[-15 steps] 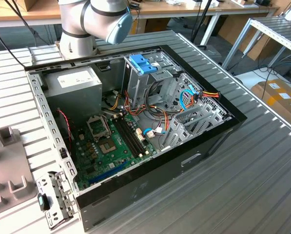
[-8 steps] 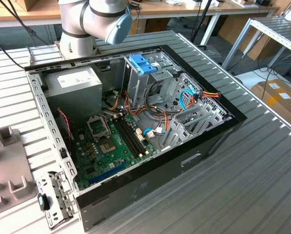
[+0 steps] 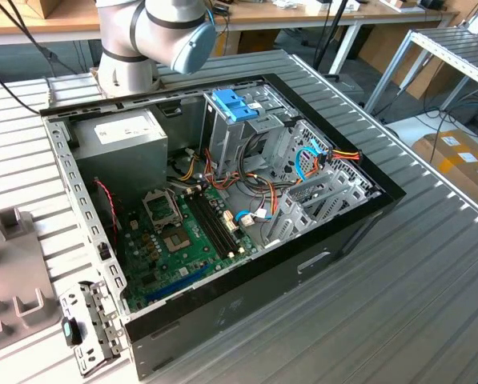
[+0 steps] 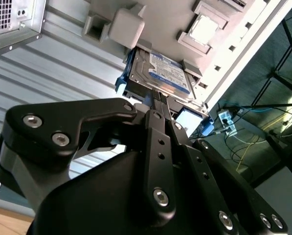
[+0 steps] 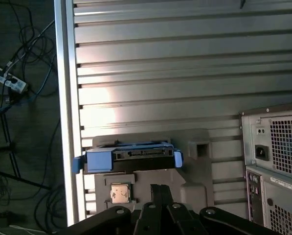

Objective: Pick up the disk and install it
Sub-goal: 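Reach for the disk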

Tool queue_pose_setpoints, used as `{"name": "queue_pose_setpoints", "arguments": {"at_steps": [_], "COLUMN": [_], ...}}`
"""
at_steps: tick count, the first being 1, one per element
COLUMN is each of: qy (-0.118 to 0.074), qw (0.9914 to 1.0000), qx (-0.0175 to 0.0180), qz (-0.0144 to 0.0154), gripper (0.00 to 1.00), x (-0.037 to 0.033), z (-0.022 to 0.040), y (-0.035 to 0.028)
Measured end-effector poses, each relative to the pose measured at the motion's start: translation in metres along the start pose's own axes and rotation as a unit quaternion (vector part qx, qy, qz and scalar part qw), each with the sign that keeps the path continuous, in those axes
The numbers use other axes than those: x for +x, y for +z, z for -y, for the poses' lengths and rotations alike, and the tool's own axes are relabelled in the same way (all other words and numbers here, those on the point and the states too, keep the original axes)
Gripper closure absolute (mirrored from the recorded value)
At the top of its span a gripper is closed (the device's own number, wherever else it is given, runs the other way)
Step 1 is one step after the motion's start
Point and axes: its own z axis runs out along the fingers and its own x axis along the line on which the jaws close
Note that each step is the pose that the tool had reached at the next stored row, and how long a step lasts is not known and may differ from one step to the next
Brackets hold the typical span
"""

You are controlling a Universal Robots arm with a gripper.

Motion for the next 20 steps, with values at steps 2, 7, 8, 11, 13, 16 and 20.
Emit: {"name": "queue_pose_setpoints", "arguments": {"at_steps": [2,7,8,11,13,16,20], "qy": [0.000,0.000,0.000,0.000,0.000,0.000,0.000], "qw": [1.00000,1.00000,1.00000,1.00000,1.00000,1.00000,0.99996], "qx": [0.0000,0.0000,0.0000,0.0000,0.0001,0.0002,0.0010], "qz": [0.0000,0.0000,-0.0001,-0.0001,-0.0002,-0.0001,-0.0093], "gripper": [0.89,0.89,0.89,0.89,0.89,0.89,0.89], "x": [0.0039,0.0177,0.0202,0.0240,0.0240,0.0240,0.0241], "z": [-0.0016,-0.0058,-0.0066,-0.0082,-0.0082,-0.0082,-0.0082], "y": [0.0009,0.0044,0.0052,0.0073,0.0073,0.0074,0.0078]}}
